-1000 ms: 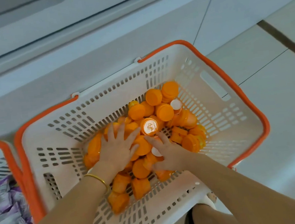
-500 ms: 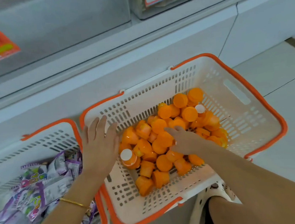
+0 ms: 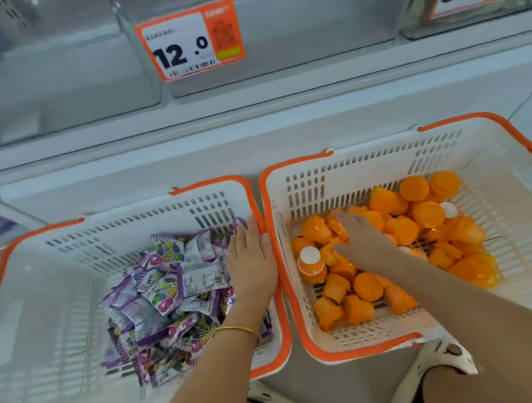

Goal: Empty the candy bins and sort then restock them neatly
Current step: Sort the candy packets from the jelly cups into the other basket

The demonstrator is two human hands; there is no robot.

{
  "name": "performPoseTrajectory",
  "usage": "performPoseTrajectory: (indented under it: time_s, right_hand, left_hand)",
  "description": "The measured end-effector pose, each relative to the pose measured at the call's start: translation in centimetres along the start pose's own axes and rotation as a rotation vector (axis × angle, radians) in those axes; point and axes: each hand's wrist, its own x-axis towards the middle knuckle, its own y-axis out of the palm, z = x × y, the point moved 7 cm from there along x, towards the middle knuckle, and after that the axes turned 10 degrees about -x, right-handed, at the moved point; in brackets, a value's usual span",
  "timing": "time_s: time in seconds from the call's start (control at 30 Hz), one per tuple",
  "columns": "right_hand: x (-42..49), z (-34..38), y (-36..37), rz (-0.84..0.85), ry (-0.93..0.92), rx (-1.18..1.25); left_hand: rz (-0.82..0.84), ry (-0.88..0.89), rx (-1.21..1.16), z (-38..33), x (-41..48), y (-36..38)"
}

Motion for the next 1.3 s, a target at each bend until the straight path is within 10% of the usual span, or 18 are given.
performPoseTrajectory:
  time_s: [0.2,1.0,1.3]
  right_hand:
    - [-0.3,2.5,-1.0,-0.049,-0.027,0.085]
    - [-0.4,7.4,-0.8,-0.095,-0.109,0.114]
    - [-2.5,7.0,-3.3,-0.096,-0.153,0.096]
  left_hand:
    - [-0.009,-0.082,-0.143,0.1,-0.5,0.0]
    - [0.060,-0.124,0.549,5.7,0.8,-10.5]
    - [0.113,-0.069,0.588,-4.5,1.3,-13.1]
